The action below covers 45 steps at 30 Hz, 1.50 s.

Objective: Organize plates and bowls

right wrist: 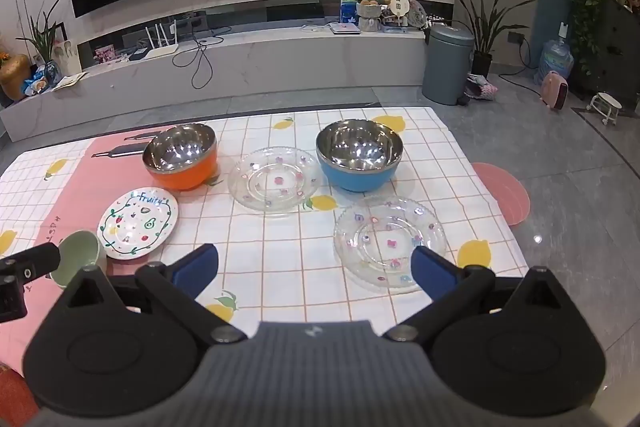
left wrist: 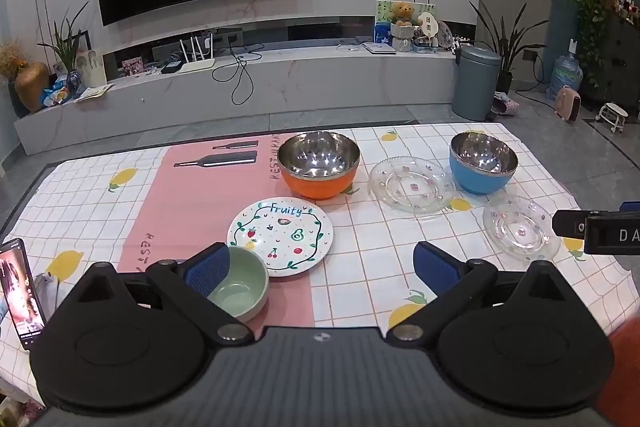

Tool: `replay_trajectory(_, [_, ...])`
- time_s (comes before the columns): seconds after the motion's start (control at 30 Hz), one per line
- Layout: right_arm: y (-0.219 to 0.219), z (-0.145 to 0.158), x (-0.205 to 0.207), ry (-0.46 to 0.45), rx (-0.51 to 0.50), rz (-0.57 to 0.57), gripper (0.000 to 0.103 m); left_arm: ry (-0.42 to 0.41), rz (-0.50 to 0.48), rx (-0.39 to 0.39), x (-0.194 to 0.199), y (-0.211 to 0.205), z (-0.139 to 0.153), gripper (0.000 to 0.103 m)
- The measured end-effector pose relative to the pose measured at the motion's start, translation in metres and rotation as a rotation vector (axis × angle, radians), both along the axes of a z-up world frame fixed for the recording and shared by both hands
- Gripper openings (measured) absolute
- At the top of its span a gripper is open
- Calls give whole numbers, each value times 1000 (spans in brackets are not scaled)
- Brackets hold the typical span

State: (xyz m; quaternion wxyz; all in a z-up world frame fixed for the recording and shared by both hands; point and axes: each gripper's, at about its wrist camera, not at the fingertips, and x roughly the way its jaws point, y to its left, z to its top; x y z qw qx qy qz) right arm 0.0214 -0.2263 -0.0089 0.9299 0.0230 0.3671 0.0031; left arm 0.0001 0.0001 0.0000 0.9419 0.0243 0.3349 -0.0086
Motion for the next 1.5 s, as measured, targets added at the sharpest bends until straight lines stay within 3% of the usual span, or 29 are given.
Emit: replay_trajectory(1.5, [-1, -8, 4, 35, 25, 1, 100, 16, -6, -18, 1, 1, -3, 103])
